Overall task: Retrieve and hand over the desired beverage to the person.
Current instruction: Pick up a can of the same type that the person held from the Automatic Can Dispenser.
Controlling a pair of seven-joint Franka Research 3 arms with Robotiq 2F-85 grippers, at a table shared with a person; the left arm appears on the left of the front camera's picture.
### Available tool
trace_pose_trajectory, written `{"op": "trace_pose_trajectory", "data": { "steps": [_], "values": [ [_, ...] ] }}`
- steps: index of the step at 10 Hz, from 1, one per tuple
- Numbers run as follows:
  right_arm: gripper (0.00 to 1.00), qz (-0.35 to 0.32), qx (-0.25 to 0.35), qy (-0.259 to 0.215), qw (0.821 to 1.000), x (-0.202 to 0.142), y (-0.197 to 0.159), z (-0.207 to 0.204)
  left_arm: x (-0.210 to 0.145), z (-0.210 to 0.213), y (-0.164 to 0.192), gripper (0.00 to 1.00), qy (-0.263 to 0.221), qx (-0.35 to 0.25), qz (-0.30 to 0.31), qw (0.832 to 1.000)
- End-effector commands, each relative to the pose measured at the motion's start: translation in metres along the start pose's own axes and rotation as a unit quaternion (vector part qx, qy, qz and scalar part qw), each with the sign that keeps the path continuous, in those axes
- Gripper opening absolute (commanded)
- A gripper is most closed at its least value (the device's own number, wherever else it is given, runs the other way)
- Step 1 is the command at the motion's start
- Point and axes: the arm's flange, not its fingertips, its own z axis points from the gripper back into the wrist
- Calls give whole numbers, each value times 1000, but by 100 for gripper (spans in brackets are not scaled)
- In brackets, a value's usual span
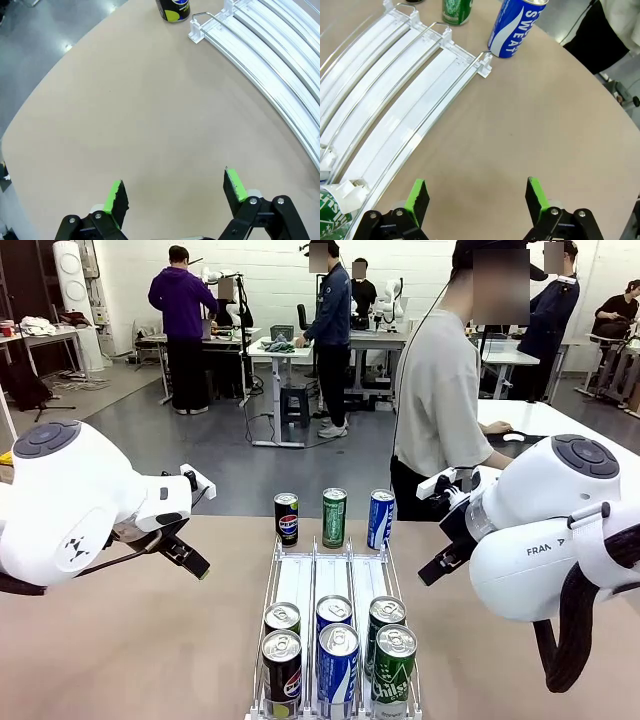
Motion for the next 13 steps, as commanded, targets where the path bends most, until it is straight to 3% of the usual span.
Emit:
{"op": "trace_pose_trajectory", "data": {
  "steps": [1,7,8,10,13],
  "values": [
    [100,0,0,0,1000,0,0,0,0,0,0,100,0,0,0,1000],
    [100,0,0,0,1000,0,0,0,0,0,0,100,0,0,0,1000],
    [100,7,-20,-17,1000,2,-3,27,0,0,0,100,0,0,0,1000],
    [100,9,-81,-21,996,-3,8,111,0,76,-6,100,-23,59,-45,997],
    [100,-2,-131,-1,991,-27,35,196,-17,159,-13,100,-16,60,-70,996]
  ]
}}
